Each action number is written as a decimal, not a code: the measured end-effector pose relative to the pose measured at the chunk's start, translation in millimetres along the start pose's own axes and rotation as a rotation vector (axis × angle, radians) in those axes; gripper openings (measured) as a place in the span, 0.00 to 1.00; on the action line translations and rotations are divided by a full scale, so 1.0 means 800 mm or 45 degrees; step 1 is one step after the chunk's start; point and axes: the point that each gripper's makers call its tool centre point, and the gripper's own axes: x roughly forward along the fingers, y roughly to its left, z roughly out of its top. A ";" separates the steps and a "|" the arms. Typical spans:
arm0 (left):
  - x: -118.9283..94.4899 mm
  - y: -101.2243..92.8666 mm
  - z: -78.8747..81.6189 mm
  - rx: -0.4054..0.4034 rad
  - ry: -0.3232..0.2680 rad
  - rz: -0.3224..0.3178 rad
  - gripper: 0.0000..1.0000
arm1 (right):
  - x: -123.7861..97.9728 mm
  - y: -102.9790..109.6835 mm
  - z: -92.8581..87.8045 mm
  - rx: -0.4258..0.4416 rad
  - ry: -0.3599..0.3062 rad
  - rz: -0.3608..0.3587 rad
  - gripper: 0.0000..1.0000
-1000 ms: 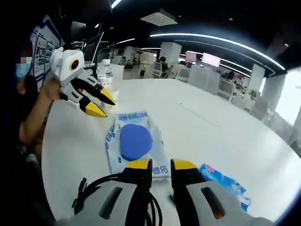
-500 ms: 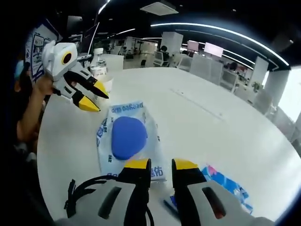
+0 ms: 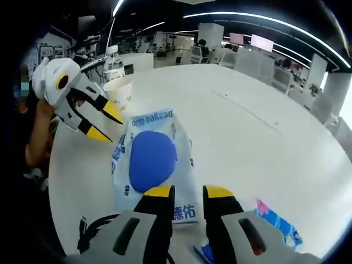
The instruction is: Arrange the tabletop items into an orderly group along one side of the table until the central work area is clear of visible clutter.
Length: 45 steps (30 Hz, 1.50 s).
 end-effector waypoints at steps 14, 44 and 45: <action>0.022 -0.031 0.009 0.272 0.135 -0.213 0.17 | 0.024 -0.004 -0.014 0.087 0.113 0.117 0.19; 0.020 -0.048 0.013 0.294 0.085 -0.227 0.00 | 0.012 -0.008 -0.007 0.077 0.006 0.123 0.00; 0.019 -0.049 0.013 0.291 0.084 -0.231 0.00 | 0.010 -0.006 -0.005 0.086 -0.009 0.128 0.00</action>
